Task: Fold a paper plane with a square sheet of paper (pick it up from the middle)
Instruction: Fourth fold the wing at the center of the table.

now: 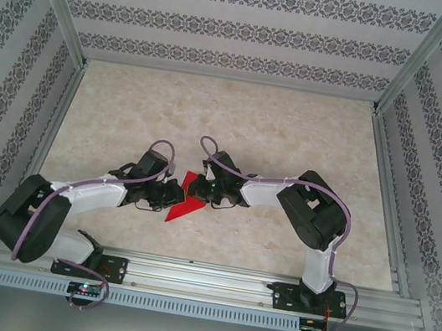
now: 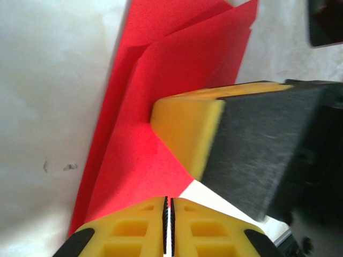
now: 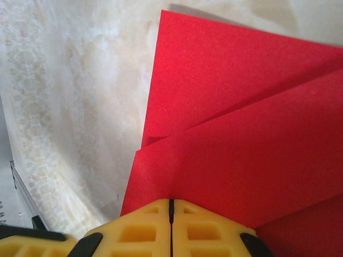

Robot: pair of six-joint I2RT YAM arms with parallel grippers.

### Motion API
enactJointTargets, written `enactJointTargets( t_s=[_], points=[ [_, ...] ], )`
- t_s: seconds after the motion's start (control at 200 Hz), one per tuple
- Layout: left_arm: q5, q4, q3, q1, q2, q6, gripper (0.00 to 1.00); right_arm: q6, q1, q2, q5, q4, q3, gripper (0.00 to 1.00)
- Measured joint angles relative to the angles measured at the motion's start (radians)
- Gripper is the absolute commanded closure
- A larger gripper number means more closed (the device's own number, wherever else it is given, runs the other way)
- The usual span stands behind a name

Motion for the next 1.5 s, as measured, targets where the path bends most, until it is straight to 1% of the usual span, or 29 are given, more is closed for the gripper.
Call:
enactJointTargets(
  t_s=[0.155,0.305,0.505,0.664,0.784,1.094,1.229,1.359,1.429,1.499],
  points=[
    [0.039,0.059,-0.017,0.0,0.099,-0.021,0.87,0.0,0.0,0.0,0.001,-0.006,0.003,0.88],
    [0.05,0.053,-0.021,0.002,0.093,-0.019,0.87,-0.001,0.001,-0.001,0.005,-0.027,0.012,0.88],
    [0.057,0.007,-0.108,0.002,-0.023,-0.019,0.85,-0.016,0.002,-0.001,0.01,-0.053,0.023,0.87],
    [0.072,-0.054,-0.127,0.002,-0.064,-0.001,0.86,-0.026,0.002,-0.001,0.01,-0.072,0.031,0.86],
    [0.064,-0.132,-0.125,0.002,-0.097,0.015,0.87,-0.027,0.002,-0.001,0.01,-0.081,0.035,0.86],
    [0.029,-0.306,-0.162,0.002,-0.243,0.014,0.86,-0.027,0.001,-0.003,0.014,-0.087,0.035,0.85],
    [0.015,-0.408,-0.164,0.002,-0.344,0.014,0.82,-0.027,0.002,-0.004,0.015,-0.088,0.035,0.85],
    [0.003,-0.413,-0.159,0.002,-0.448,-0.005,0.81,-0.026,0.002,-0.004,0.018,-0.091,0.037,0.85],
    [-0.001,-0.383,-0.148,0.002,-0.447,-0.02,0.8,-0.026,0.002,-0.004,0.018,-0.09,0.038,0.85],
    [-0.004,-0.331,-0.137,0.002,-0.411,-0.037,0.8,-0.024,0.002,-0.004,0.018,-0.09,0.038,0.85]
  ],
)
